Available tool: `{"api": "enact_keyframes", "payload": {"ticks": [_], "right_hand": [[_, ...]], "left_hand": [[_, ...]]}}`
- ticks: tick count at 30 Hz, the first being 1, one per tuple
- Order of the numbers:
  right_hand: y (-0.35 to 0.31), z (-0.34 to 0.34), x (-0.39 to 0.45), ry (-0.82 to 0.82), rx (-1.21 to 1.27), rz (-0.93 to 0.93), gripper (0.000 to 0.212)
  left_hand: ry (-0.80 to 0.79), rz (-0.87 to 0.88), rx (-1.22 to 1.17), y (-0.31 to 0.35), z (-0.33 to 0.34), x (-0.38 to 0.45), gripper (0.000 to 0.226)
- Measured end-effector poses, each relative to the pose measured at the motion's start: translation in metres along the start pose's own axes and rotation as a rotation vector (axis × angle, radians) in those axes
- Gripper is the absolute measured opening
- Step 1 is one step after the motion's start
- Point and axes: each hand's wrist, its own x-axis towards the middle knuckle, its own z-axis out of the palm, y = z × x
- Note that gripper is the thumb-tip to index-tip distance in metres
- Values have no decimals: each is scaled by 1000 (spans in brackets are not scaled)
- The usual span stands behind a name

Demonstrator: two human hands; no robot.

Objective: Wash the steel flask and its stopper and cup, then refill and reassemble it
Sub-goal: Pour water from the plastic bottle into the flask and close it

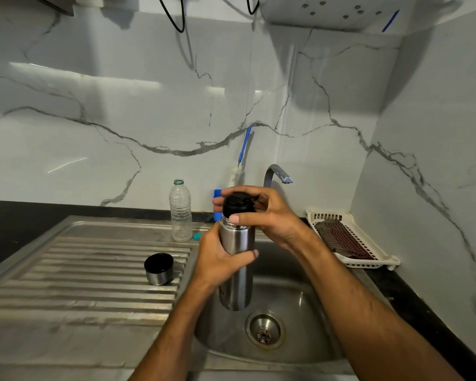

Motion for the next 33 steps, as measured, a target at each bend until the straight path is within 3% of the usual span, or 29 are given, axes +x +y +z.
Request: {"api": "enact_keyframes", "payload": {"ticks": [5, 7, 9, 12, 14, 17, 19, 21, 23, 28, 30, 33], "right_hand": [[13, 19, -1, 332, -129, -62, 43], [14, 23, -2, 393, -187, -81, 43], [8, 17, -1, 339, -181, -45, 45], [-5, 5, -2, 28, -71, 40, 46], [-8, 5, -1, -69, -50, 60, 40], [-4, 16, 3, 129, -141, 27, 25], [4, 26, 4, 345, -258, -12, 20], [10, 31, 2, 437, -281, -31, 21], [7, 25, 2, 349, -244, 7, 25], [-9, 7, 2, -115, -27, 71, 32], [-8, 13, 5, -52, -15, 54, 24], [0, 26, 11, 242, -185, 16, 15]], "left_hand": [[53, -3, 6, 6, 8, -2, 53], [82, -1, 19, 4, 10, -2, 53], [44, -2, 14, 3, 6, 0, 54], [-108, 0, -11, 3, -1, 1, 58], [-157, -13, -44, 2, -2, 1, 58], [-98, -34, -61, 5, 3, -1, 51], [-28, -18, -24, 8, 10, -2, 52], [13, -17, 6, 8, 12, -2, 57], [-15, -13, 18, 2, 9, 0, 56], [-177, 8, -86, 6, -4, 1, 54], [-162, -19, -115, 6, -1, 1, 51], [-72, -57, -86, 5, 7, 1, 45]]}}
